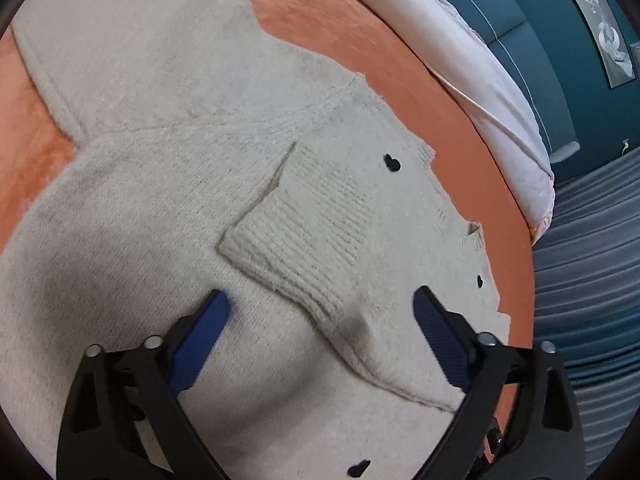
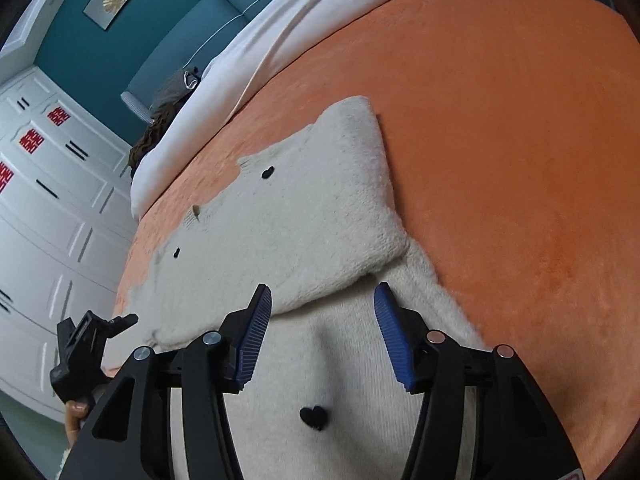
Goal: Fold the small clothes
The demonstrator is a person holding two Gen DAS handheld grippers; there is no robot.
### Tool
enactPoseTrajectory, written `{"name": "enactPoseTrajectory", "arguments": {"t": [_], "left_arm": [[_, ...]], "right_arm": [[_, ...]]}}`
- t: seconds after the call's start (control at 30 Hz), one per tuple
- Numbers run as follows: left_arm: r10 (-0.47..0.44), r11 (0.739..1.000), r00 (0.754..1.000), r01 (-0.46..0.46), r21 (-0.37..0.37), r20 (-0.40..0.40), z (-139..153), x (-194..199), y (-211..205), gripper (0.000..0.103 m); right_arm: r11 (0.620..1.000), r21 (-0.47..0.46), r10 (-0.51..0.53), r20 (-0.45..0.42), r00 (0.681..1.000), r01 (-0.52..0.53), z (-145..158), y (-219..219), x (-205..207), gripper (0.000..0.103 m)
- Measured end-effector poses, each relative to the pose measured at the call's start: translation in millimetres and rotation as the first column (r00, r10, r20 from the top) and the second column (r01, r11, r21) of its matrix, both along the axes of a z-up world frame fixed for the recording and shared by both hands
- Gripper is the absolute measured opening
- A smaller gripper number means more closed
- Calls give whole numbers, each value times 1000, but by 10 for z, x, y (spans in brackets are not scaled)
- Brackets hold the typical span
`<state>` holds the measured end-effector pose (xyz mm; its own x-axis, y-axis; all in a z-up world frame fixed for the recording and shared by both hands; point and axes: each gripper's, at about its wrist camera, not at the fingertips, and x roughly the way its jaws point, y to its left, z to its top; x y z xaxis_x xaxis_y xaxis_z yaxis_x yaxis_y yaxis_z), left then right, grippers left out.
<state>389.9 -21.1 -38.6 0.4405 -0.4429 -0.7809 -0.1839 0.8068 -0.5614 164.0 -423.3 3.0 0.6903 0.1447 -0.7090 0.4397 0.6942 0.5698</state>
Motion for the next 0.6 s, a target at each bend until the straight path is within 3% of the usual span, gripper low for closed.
{"name": "enactPoseTrajectory", "arguments": {"t": [0.03, 0.1, 0.13, 0.23, 0.3, 0.33, 0.4, 0.43, 0.5, 0.6], "left_arm": [[-25, 1000, 1000, 25, 13, 6, 24, 64, -52, 54], [-77, 996, 997, 78, -34, 33, 51, 152, -101, 11], [-81, 995, 995, 84, -48, 53, 84, 172, -89, 11], [-91, 995, 980, 95, -12, 178, 337, 167, -88, 10], [-109, 994, 969, 104, 32, 223, 360, 135, -73, 11], [-119, 993, 972, 111, 50, 200, 270, 149, -71, 11], [-117, 991, 986, 109, 72, 120, -18, 177, -36, 11], [-108, 993, 989, 101, 66, 101, -123, 144, 22, 11], [-95, 995, 986, 96, 2, 140, -228, 64, 136, 13], [-97, 994, 981, 103, -26, 165, -267, 41, 185, 13]], "right_arm": [[1000, 6, -12, -5, 1000, 12, -16, -8, 45, 54], [1000, 1, -30, -10, 999, 30, -38, 17, 148, 35], [1000, -3, -27, -3, 1000, 27, 5, 20, 196, 7], [998, -25, -50, 154, 987, 54, 324, 29, 68, 8], [994, -75, -59, 195, 979, 75, 421, 63, -38, 8], [992, -99, -61, 174, 983, 79, 367, 66, -37, 8], [989, -147, -29, -48, 998, 21, -28, 97, 80, 8], [990, -142, -15, -101, 995, 1, -169, 112, 68, 7], [984, -178, -25, -51, 998, 16, -35, 156, -63, 7], [950, -292, -108, 26, 994, 111, 335, 245, -289, 15]]}}
